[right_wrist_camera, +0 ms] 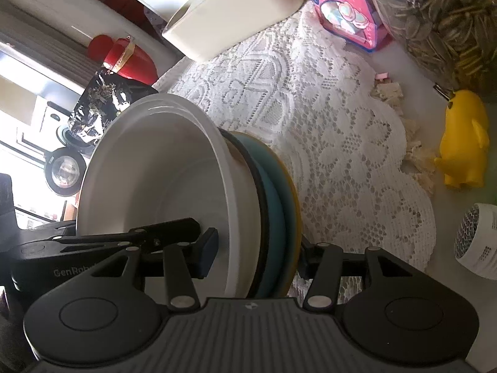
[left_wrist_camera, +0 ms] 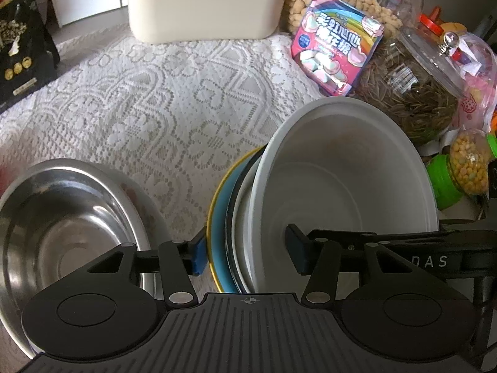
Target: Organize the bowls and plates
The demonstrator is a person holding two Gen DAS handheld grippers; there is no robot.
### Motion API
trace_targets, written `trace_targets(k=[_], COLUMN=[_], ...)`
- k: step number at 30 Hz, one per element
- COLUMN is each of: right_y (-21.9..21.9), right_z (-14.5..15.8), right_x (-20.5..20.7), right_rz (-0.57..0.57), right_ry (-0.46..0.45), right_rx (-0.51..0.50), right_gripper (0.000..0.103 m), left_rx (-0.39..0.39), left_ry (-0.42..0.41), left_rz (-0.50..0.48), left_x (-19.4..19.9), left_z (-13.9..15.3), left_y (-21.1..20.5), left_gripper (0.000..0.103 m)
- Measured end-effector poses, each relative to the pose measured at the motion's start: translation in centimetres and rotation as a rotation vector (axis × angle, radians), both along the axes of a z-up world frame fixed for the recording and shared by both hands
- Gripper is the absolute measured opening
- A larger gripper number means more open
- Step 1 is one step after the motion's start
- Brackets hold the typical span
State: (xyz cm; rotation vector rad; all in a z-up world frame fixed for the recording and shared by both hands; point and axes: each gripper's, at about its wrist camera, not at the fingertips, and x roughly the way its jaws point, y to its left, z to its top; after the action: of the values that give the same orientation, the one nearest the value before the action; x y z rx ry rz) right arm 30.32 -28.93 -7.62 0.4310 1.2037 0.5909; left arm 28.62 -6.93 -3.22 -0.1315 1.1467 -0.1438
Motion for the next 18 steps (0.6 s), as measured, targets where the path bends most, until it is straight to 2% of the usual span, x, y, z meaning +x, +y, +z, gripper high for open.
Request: trace_targets(k=[5, 14, 18], right_y=[0.1, 1.2, 1.2], right_z=[0.1, 0.6, 0.7], right_x=[0.0, -0.1, 0.0], right_rz=[-0.011, -0.008, -0.021], right_ry=[0.002, -0.002, 0.012], right_rx=[-0.013, -0.069, -0.069], right_gripper=[0.052, 0.053, 0.054], left_rx=[-0.017, -0.114, -0.114], left_ry=[0.011, 0.034, 0.034], left_rz=[-0.029, -0.037, -0.048], left_x=[0.1, 0.5, 0.6], left_z=[0.1, -0.5, -0.5], left_y=[0.2, 1.3, 1.2], left_gripper=[0.054, 0.057, 0.058])
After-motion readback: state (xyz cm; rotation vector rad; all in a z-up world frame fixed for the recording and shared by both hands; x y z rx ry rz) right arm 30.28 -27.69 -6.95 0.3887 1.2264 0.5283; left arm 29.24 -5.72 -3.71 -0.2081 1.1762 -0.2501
